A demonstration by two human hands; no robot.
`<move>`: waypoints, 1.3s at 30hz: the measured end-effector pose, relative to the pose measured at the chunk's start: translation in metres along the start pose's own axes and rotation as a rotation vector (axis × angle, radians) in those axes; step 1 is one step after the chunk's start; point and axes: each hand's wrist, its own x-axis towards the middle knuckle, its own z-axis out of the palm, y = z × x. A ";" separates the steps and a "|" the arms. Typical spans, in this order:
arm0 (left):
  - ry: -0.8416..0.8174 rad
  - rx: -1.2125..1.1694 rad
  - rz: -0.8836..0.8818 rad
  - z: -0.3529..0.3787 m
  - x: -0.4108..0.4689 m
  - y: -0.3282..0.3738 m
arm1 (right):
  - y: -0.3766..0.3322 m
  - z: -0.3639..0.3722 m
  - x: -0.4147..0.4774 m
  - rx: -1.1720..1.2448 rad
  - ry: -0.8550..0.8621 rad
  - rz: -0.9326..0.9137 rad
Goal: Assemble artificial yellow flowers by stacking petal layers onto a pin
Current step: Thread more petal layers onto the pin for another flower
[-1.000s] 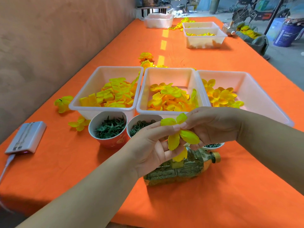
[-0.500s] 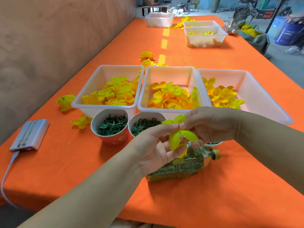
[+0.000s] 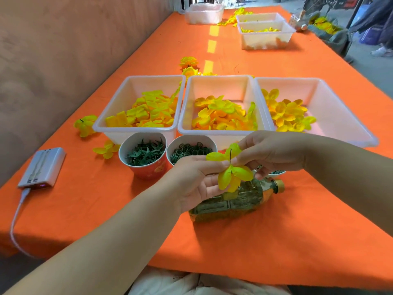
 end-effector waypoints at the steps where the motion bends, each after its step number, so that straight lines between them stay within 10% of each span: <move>1: -0.005 -0.020 -0.024 -0.001 0.000 0.000 | 0.001 0.001 0.000 0.021 0.004 0.010; 18: 0.077 0.186 0.044 -0.005 0.004 -0.001 | 0.010 0.003 0.003 0.023 0.056 0.062; 24: 0.255 0.764 0.615 -0.012 0.005 -0.007 | 0.015 0.000 0.007 0.084 0.050 0.079; 31: 0.118 0.764 0.666 -0.013 0.014 -0.010 | 0.010 0.000 0.002 0.031 0.117 0.135; 39: 0.097 0.747 0.668 -0.016 0.020 -0.010 | -0.003 0.000 -0.008 -0.333 0.374 -0.216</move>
